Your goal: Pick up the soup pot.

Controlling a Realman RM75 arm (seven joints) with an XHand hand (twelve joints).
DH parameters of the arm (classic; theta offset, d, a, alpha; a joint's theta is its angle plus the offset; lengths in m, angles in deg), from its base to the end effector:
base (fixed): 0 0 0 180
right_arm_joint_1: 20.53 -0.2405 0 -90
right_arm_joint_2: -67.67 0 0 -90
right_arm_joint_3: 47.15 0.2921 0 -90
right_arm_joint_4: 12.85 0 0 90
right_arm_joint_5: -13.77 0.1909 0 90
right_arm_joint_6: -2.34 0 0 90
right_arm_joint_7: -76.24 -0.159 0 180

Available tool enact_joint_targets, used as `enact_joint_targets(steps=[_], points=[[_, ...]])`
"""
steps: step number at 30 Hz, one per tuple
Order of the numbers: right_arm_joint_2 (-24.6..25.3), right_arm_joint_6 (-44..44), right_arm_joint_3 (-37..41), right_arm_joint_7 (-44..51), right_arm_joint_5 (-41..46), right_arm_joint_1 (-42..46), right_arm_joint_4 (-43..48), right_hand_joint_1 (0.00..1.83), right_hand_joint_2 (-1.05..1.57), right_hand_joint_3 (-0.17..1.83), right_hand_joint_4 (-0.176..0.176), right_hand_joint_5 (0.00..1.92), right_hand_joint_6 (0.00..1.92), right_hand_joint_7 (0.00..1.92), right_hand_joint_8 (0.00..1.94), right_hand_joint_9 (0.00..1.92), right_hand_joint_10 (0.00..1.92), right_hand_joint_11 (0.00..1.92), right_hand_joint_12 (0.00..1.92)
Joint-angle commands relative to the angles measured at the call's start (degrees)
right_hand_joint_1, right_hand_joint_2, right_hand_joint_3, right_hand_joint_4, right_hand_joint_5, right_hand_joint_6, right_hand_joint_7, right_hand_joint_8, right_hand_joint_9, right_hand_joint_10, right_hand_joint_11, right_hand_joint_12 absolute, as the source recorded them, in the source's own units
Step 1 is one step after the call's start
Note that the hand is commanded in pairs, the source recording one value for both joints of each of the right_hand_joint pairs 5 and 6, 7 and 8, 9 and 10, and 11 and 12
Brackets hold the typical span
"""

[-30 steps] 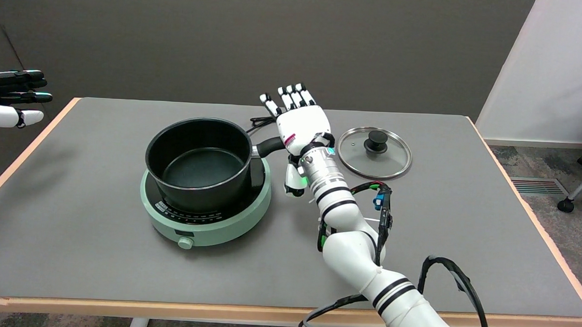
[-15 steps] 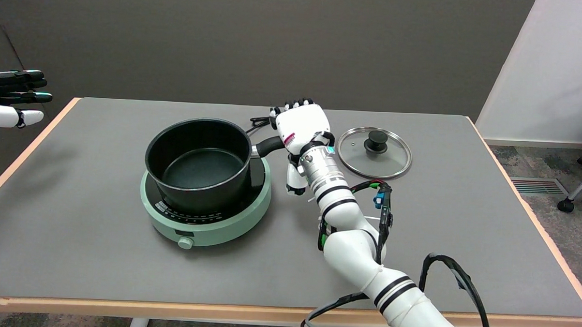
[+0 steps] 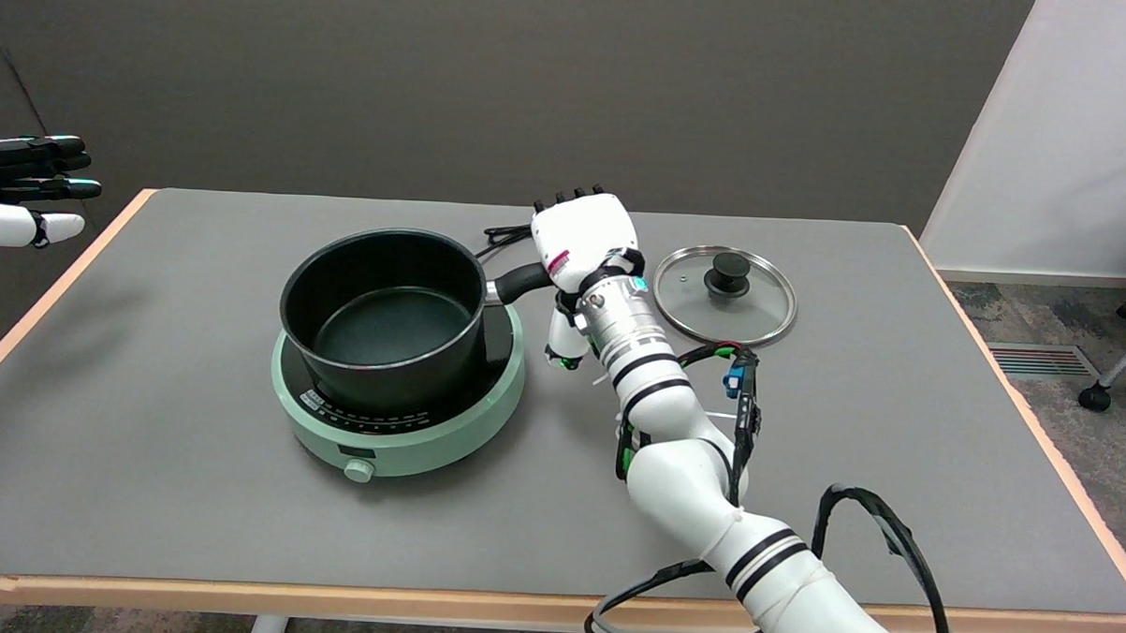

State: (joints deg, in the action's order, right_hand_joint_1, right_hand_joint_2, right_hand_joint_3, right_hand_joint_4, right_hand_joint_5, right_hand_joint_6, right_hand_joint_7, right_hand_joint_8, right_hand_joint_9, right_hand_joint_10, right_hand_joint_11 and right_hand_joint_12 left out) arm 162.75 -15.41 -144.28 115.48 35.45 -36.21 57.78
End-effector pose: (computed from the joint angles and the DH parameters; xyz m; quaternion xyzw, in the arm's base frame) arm -0.2550 -0.4221 0.1843 0.6933 0.1648 -0.0050 0.7015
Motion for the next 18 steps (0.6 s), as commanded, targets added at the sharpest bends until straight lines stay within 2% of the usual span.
enact_joint_targets(steps=[1, 5, 8, 12, 15, 18], points=[[-0.93, 0.28, -1.42, -0.09, 1.52, -0.42, 0.88, 1.21, -0.45, 1.14, -0.027, 1.21, 1.21, 1.21, 1.21, 1.21, 1.21, 1.21, 1.21], [-0.93, 0.39, -1.63, -0.19, 1.77, -0.5, 0.91, 1.21, -0.41, 1.41, -0.027, 1.22, 1.22, 1.22, 1.22, 1.22, 1.22, 1.22, 1.22], [-0.93, 0.44, -2.09, 0.13, 2.86, -0.66, 0.93, 1.24, -0.43, 1.81, -0.033, 1.23, 1.23, 1.23, 1.23, 1.23, 1.23, 1.23, 1.23], [-0.93, 0.13, -2.34, -0.12, 2.99, -0.74, 0.45, 1.24, -0.38, 1.83, -0.067, 1.33, 1.33, 1.33, 1.33, 1.33, 1.33, 1.33, 1.33], [-0.74, -0.34, -2.53, 0.08, 4.65, -0.74, 0.21, 1.24, -0.23, 1.81, -0.096, 1.43, 1.43, 1.43, 1.43, 1.43, 1.43, 1.43, 1.43], [-0.55, -0.55, -2.74, 0.34, 5.75, -1.01, -0.3, 1.25, -0.12, 1.57, -0.118, 1.59, 1.59, 1.59, 1.59, 1.59, 1.59, 1.59, 1.59]])
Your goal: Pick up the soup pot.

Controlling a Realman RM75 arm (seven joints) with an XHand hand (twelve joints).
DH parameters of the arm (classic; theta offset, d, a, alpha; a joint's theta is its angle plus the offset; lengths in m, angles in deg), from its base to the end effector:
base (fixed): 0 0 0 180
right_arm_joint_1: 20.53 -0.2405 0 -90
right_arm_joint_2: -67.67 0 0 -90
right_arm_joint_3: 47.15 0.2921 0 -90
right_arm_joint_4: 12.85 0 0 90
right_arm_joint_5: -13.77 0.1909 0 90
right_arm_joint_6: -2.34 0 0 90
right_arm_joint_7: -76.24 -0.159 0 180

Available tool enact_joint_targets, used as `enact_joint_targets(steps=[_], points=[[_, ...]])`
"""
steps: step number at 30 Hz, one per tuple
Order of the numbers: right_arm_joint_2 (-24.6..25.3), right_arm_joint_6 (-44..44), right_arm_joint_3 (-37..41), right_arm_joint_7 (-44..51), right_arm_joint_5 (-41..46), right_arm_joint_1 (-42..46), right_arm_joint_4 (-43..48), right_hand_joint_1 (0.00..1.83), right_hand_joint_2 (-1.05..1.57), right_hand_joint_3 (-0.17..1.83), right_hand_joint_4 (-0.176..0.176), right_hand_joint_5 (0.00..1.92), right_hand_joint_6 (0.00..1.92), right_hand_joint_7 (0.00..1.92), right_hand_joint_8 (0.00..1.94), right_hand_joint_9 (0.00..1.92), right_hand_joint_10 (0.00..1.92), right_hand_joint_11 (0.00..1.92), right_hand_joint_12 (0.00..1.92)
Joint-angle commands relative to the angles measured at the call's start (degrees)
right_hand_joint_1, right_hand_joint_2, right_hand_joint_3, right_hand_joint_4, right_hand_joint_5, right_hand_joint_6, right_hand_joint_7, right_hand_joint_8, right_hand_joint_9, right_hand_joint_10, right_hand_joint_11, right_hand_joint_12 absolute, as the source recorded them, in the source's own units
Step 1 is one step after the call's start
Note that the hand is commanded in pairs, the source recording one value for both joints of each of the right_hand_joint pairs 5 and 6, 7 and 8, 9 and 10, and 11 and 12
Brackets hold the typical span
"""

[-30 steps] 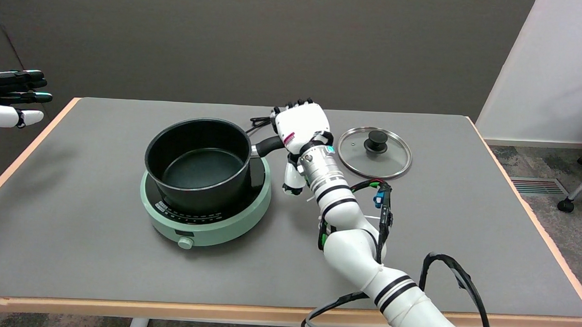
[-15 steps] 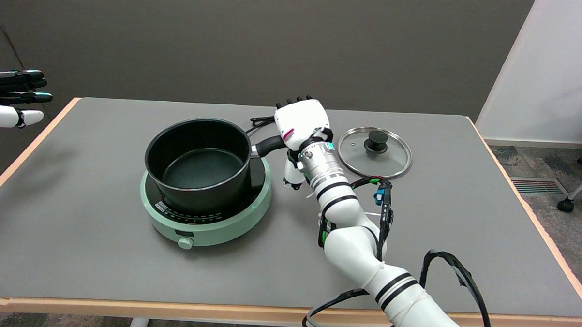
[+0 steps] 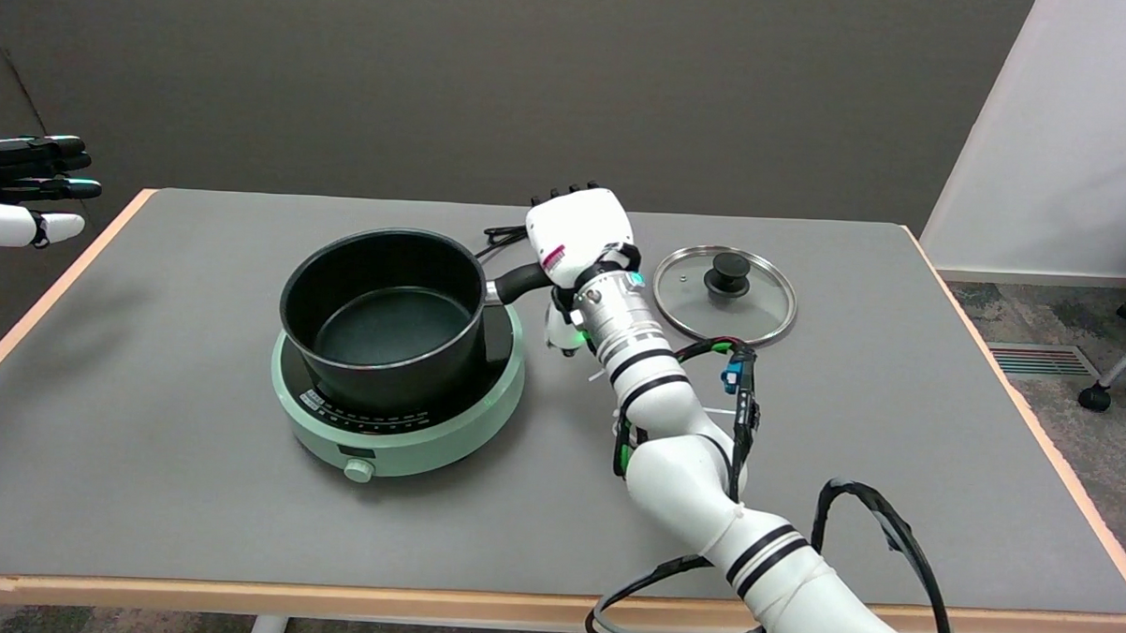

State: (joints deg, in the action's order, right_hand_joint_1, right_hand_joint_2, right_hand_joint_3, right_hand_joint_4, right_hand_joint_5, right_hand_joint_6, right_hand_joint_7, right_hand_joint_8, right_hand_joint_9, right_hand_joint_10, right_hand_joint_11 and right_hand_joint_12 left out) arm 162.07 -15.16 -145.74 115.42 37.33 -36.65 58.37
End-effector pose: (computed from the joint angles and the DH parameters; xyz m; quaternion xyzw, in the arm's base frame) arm -0.2496 -0.4234 0.1813 0.6999 0.1629 0.0062 0.6954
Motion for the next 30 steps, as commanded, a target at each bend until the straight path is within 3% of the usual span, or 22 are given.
enact_joint_targets(steps=[1, 6, 14, 21, 30], points=[[0.26, -0.88, -1.28, 0.4, 3.82, -0.68, -1.08, 1.25, -0.05, 1.47, -0.112, 1.65, 1.65, 1.65, 1.65, 1.65, 1.65, 1.65, 1.65], [-0.08, -0.77, -2.24, 0.4, 3.88, -1.37, -1.74, 1.28, -0.03, 1.32, -0.109, 1.64, 1.64, 1.64, 1.64, 1.64, 1.64, 1.64, 1.64], [0.0, -0.62, -2.72, 0.4, 4.87, -2.05, -2.76, 1.28, -0.02, 1.33, -0.108, 1.65, 1.65, 1.65, 1.65, 1.65, 1.65, 1.65, 1.65], [0.01, -2.4, -3.05, 0.47, 7.87, -2.09, -3.46, 1.28, -0.25, 1.71, -0.116, 1.6, 1.6, 1.6, 1.6, 1.6, 1.6, 1.6, 1.6], [-0.16, -1.97, -3.34, 0.48, 8.65, -2.57, -3.89, 1.29, -0.29, 1.82, -0.12, 1.59, 1.59, 1.59, 1.59, 1.59, 1.59, 1.59, 1.59]])
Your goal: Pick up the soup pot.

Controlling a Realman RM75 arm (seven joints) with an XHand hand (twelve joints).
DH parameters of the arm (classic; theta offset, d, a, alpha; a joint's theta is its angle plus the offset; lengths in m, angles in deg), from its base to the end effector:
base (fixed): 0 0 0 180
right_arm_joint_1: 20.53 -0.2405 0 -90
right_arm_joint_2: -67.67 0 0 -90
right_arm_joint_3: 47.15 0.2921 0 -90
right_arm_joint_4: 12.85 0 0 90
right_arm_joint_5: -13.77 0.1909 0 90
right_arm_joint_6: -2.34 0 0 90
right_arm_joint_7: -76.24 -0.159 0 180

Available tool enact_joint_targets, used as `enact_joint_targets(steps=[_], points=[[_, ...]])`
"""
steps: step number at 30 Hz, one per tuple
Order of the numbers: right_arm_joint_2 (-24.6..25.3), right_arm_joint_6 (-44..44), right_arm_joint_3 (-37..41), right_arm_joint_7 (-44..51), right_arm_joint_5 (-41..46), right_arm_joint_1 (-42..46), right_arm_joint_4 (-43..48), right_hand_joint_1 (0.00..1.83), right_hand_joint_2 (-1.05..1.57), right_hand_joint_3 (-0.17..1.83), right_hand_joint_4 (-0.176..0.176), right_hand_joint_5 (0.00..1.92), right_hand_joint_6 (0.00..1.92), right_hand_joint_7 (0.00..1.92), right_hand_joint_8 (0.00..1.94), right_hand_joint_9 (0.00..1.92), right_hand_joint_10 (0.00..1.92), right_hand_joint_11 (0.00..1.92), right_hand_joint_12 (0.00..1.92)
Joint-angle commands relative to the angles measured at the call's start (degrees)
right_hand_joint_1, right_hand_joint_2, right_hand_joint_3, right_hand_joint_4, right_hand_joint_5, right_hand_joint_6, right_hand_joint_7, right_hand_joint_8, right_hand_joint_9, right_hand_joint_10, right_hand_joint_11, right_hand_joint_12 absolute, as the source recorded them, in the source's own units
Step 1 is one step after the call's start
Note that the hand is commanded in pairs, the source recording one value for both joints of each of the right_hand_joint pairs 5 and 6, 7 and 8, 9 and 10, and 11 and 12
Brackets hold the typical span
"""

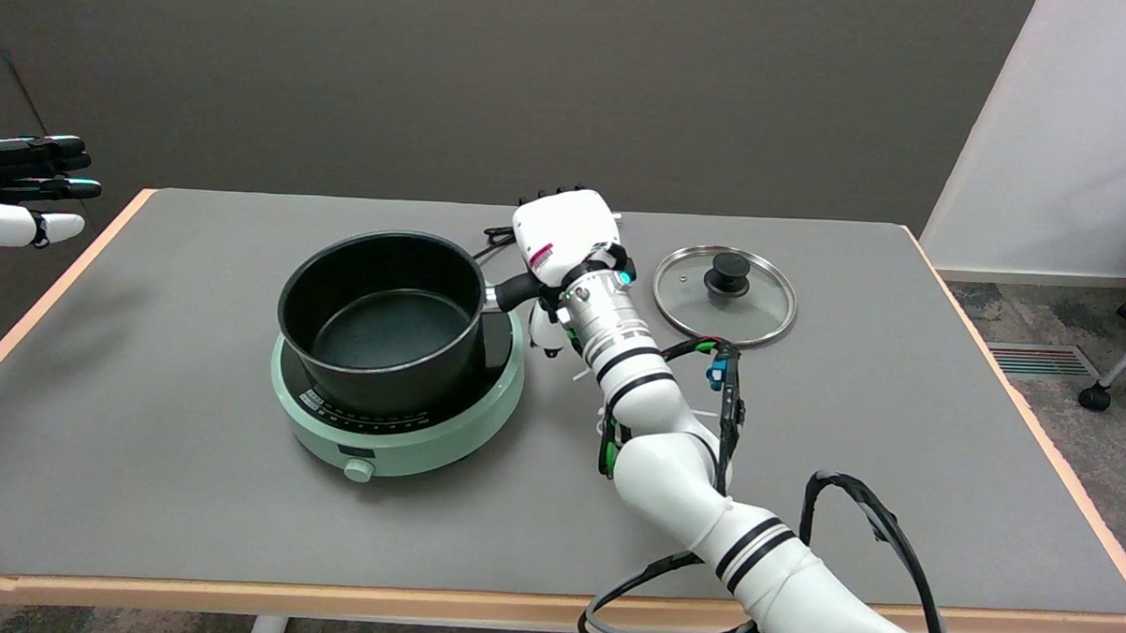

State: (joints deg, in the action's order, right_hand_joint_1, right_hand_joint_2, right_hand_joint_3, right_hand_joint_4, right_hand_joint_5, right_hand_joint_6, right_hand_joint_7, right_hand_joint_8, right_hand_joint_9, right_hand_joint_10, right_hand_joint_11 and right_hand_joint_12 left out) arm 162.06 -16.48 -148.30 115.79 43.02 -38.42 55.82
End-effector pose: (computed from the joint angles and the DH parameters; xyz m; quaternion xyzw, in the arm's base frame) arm -0.2503 -0.4305 0.1719 0.7091 0.1347 0.0313 0.6915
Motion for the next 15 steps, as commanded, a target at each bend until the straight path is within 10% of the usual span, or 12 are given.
enact_joint_targets(steps=[1, 15], points=[[-0.16, -0.74, -0.88, 0.11, 3.15, -0.85, -1.45, 1.29, -0.3, 1.83, -0.12, 1.59, 1.59, 1.59, 1.59, 1.59, 1.59, 1.59, 1.59], [-0.24, -0.81, -0.88, 1.9, 4.19, -0.81, -1.81, 1.32, -0.33, 1.83, -0.127, 1.62, 1.62, 1.62, 1.62, 1.62, 1.62, 1.62, 1.62]])
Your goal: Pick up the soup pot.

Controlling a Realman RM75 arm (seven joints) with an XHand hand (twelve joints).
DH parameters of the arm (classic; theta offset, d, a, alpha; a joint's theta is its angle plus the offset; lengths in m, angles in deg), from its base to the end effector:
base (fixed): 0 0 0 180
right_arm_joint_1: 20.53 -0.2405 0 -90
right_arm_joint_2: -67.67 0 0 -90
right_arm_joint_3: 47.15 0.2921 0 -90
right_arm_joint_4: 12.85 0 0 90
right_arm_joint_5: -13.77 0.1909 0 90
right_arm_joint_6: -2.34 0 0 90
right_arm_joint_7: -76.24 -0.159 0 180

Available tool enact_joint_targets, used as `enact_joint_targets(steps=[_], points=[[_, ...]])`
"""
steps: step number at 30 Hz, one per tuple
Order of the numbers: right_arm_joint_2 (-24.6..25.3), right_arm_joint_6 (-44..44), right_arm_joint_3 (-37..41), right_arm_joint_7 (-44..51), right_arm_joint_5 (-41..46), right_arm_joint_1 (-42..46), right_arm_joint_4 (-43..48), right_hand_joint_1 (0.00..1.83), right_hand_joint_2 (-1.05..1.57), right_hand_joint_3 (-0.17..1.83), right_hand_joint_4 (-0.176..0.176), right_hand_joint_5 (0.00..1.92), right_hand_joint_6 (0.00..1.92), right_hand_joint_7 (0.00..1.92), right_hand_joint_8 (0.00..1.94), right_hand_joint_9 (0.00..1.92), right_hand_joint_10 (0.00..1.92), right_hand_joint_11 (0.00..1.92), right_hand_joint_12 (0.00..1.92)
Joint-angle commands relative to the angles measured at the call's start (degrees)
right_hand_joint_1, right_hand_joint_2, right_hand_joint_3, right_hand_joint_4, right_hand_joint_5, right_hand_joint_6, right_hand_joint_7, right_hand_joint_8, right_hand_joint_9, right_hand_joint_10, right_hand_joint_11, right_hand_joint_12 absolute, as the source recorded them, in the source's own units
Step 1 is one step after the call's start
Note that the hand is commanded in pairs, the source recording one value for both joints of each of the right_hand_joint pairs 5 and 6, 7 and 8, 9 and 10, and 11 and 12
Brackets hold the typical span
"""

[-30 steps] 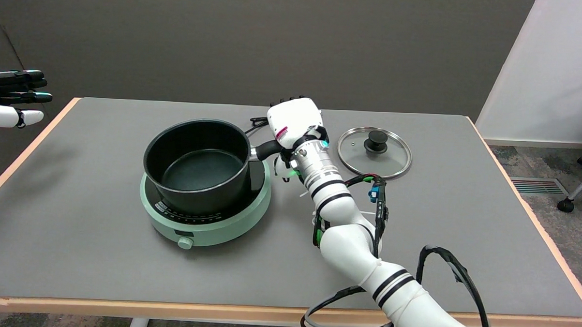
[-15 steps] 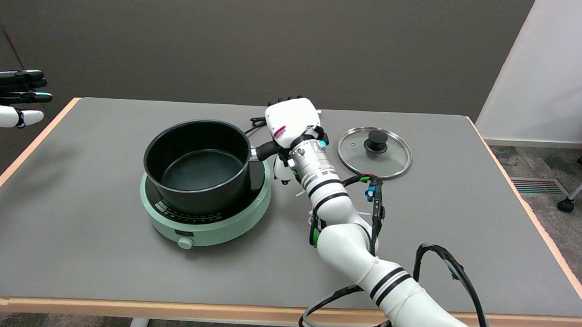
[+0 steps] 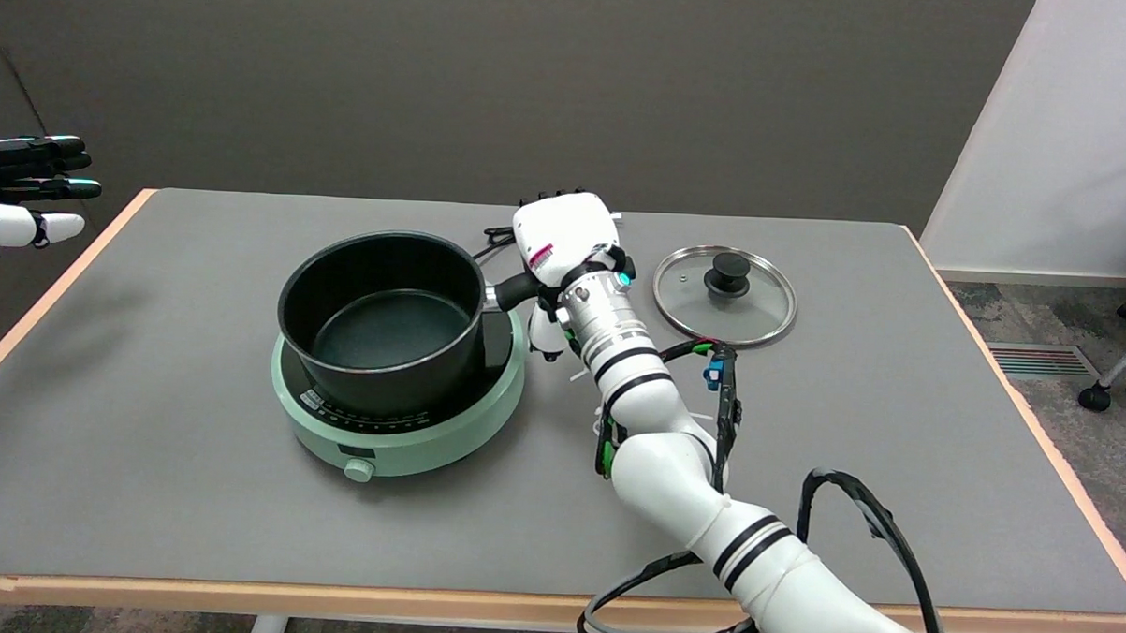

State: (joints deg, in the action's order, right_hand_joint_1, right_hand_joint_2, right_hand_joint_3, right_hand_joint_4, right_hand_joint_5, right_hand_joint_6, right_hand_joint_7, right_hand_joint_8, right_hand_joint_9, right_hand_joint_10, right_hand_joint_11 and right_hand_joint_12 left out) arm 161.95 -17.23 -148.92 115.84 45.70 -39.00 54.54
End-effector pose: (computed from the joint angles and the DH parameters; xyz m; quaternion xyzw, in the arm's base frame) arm -0.2531 -0.4332 0.1720 0.7091 0.1185 0.0410 0.6939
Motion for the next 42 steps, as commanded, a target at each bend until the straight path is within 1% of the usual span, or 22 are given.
enact_joint_targets(steps=[1, 3, 5, 7, 11, 12, 13, 14, 15, 18, 20, 21, 22, 23, 24, 25, 26, 27, 29, 31, 34, 42], points=[[-0.12, -0.05, -0.25, 1.9, 1.32, -0.19, -0.37, 1.33, -0.29, 1.83, -0.125, 1.63, 1.63, 1.63, 1.63, 1.63, 1.63, 1.63, 1.63], [-0.19, -0.05, -0.29, 1.93, 1.02, -0.19, 0.09, 1.32, -0.19, 1.83, -0.121, 1.63, 1.63, 1.63, 1.63, 1.63, 1.63, 1.63, 1.63], [-0.43, 0.02, -0.58, 2.2, 1.02, -0.19, 0.58, 1.32, -0.15, 1.83, -0.12, 1.58, 1.58, 1.58, 1.58, 1.58, 1.58, 1.58, 1.58], [-0.8, 0.11, -1.09, 2.46, 1.02, -0.19, 1.04, 1.32, -0.27, 1.83, -0.101, 1.45, 1.45, 1.45, 1.45, 1.45, 1.45, 1.45, 1.45], [-0.92, -0.13, -1.37, 2.38, 1.45, 0.25, 1.52, 1.3, -0.29, 1.83, -0.086, 1.39, 1.39, 1.39, 1.39, 1.39, 1.39, 1.39, 1.39], [-0.92, -0.17, -1.4, 2.35, 1.5, 0.35, 1.56, 1.29, -0.23, 1.83, -0.092, 1.41, 1.41, 1.41, 1.41, 1.41, 1.41, 1.41, 1.41], [-0.92, -0.25, -1.49, 2.2, 1.5, 0.45, 1.6, 1.27, -0.07, 1.75, -0.108, 1.51, 1.51, 1.51, 1.51, 1.51, 1.51, 1.51, 1.51], [-0.92, -0.29, -1.56, 2.22, 1.5, 0.48, 1.67, 1.25, 0.11, 1.61, -0.112, 1.64, 1.64, 1.64, 1.64, 1.64, 1.64, 1.64, 1.64], [-0.92, -0.33, -1.64, 2.52, 1.5, 0.56, 1.79, 1.25, 0.19, 1.49, -0.091, 1.73, 1.73, 1.73, 1.73, 1.73, 1.73, 1.73, 1.73], [-0.76, -0.23, -1.58, 3.48, 1.56, 0.88, 2.22, 1.25, 0.25, 1.35, -0.063, 1.81, 1.81, 1.81, 1.81, 1.81, 1.81, 1.81, 1.81], [-0.88, -0.41, -1.53, 3.98, 2.44, 0.96, 2.44, 1.27, 0.21, 1.25, -0.061, 1.81, 1.81, 1.81, 1.81, 1.81, 1.81, 1.81, 1.81], [-0.92, -0.86, -1.53, 3.98, 3.3, 1.01, 2.44, 1.27, 0.18, 1.28, -0.064, 1.8, 1.8, 1.8, 1.8, 1.8, 1.8, 1.8, 1.8], [-0.92, -1.25, -1.53, 3.98, 4.09, 1.04, 2.44, 1.28, 0.12, 1.42, -0.07, 1.79, 1.79, 1.79, 1.79, 1.79, 1.79, 1.79, 1.79], [-0.92, -1.7, -1.57, 3.98, 5.17, 1.09, 2.44, 1.28, 0.11, 1.49, -0.073, 1.79, 1.79, 1.79, 1.79, 1.79, 1.79, 1.79, 1.79], [-0.92, -2.04, -1.65, 3.98, 5.67, 1.09, 2.41, 1.25, 0.25, 1.61, -0.08, 1.77, 1.77, 1.77, 1.77, 1.77, 1.77, 1.77, 1.77], [-0.92, -2.13, -1.69, 3.98, 6.05, 1.09, 2.36, 1.19, 0.48, 1.61, -0.082, 1.77, 1.77, 1.77, 1.77, 1.77, 1.77, 1.77, 1.77], [-0.92, -2.13, -1.66, 3.94, 6.4, 1.09, 2.39, 1.1, 0.73, 1.48, -0.084, 1.77, 1.77, 1.77, 1.77, 1.77, 1.77, 1.77, 1.77], [-0.92, -2.16, -1.61, 3.83, 6.48, 1.09, 2.44, 1.02, 0.93, 1.3, -0.086, 1.76, 1.76, 1.76, 1.76, 1.76, 1.76, 1.76, 1.76], [-0.92, -2.25, -1.61, 3.58, 6.87, 1.09, 2.44, 0.91, 1.19, 0.95, -0.086, 1.76, 1.76, 1.76, 1.76, 1.76, 1.76, 1.76, 1.76], [-1.0, -2.29, -1.64, 3.5, 7.19, 1.06, 2.44, 0.89, 1.22, 0.9, -0.087, 1.76, 1.76, 1.76, 1.76, 1.76, 1.76, 1.76, 1.76], [-1.0, -2.45, -1.69, 3.5, 7.76, 1.01, 2.36, 0.9, 1.22, 0.9, -0.087, 1.76, 1.76, 1.76, 1.76, 1.76, 1.76, 1.76, 1.76], [-1.04, -2.48, -1.77, 3.5, 7.81, 1.09, 2.52, 0.96, 1.22, 0.94, -0.086, 1.77, 1.77, 1.77, 1.77, 1.77, 1.77, 1.77, 1.77]])
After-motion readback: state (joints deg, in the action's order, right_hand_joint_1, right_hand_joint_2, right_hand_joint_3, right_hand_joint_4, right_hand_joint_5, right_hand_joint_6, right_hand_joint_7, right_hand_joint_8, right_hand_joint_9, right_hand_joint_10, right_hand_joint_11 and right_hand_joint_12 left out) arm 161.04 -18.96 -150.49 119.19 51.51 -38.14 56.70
